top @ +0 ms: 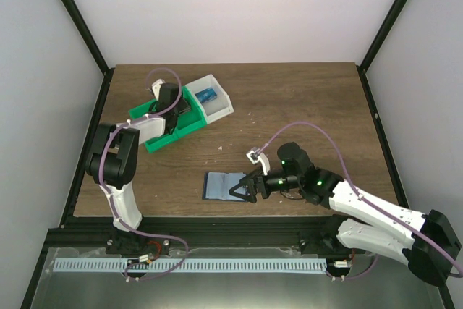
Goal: Take the credit cards out of the card holder
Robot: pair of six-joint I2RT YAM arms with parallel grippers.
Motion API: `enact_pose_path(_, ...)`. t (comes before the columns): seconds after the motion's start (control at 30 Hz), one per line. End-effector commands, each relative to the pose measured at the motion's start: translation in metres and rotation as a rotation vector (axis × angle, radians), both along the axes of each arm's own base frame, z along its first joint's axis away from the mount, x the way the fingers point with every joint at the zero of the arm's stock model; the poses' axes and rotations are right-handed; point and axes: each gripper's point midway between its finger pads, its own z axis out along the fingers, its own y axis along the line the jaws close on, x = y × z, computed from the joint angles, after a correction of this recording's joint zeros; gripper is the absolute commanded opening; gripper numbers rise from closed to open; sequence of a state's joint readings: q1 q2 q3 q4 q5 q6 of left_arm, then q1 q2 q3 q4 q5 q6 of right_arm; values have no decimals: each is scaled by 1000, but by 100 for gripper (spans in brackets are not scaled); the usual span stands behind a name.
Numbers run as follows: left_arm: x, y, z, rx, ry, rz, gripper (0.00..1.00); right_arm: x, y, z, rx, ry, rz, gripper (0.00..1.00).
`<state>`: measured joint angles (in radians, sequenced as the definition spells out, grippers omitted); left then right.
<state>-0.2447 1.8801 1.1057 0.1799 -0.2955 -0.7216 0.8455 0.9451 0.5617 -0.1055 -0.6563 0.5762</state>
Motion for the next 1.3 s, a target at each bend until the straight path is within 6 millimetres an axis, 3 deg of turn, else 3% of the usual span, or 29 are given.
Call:
enact_pose_path(0.0,6,3,1,29,3,5,15,5,-1,3,-5,-16,-14,100)
enact_pose_path(0.23,8,0,7,33,5,-18,22,5,-1,1,-9,-11,-20,100)
enact_pose_path(0.43,7,2,16,47,10,-17,36,6,-1,-2,-15,-1,-26,100)
enact_pose_path(0.63,4,2,36,49,-14,-21,56,7,-2,-6,-28,13,-41,100)
enact_pose_path(0.83,-6,-6,57,29,-29,-86,63,10,-4,-11,-50,34,-72,100)
enact_pose_path(1.03,-34,-37,64,-46,21,-292,69,22,-13,-17,-102,49,-173,100)
enact_pose_path(1.27,-103,-78,79,-174,8,-594,72,31,-15,-15,-115,41,-225,100)
